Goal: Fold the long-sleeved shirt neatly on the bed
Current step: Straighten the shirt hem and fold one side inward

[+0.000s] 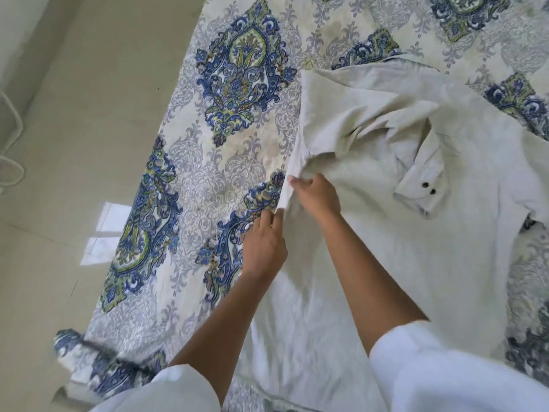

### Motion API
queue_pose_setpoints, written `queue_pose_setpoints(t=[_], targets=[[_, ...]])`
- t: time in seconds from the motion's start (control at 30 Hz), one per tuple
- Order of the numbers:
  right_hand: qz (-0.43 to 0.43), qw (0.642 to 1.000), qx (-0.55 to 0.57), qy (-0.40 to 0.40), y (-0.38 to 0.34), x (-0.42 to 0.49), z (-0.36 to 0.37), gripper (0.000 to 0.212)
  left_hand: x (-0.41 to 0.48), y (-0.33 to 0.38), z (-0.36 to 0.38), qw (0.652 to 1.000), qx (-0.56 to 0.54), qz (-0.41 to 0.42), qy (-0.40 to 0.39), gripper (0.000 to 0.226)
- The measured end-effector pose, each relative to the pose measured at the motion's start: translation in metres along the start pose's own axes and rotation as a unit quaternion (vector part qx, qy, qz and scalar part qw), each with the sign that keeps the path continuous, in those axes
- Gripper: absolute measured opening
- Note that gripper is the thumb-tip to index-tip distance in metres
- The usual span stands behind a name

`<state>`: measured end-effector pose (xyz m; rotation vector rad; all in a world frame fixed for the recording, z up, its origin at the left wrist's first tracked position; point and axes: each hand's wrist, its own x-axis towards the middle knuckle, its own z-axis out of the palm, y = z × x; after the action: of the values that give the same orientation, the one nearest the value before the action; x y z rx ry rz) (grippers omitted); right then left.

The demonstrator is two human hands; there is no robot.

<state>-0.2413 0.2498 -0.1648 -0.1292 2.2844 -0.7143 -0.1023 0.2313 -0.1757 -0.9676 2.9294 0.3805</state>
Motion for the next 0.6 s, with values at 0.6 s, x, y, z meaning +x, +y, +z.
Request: queue_pose_setpoints(t=[0.6], targets=[[0.153,0.96,0.223,-0.072,0.066,-0.044,-0.008,0.022,-0.228,0.017,0.01,0.995,-0.062,-0.038,-0.066,0.025]])
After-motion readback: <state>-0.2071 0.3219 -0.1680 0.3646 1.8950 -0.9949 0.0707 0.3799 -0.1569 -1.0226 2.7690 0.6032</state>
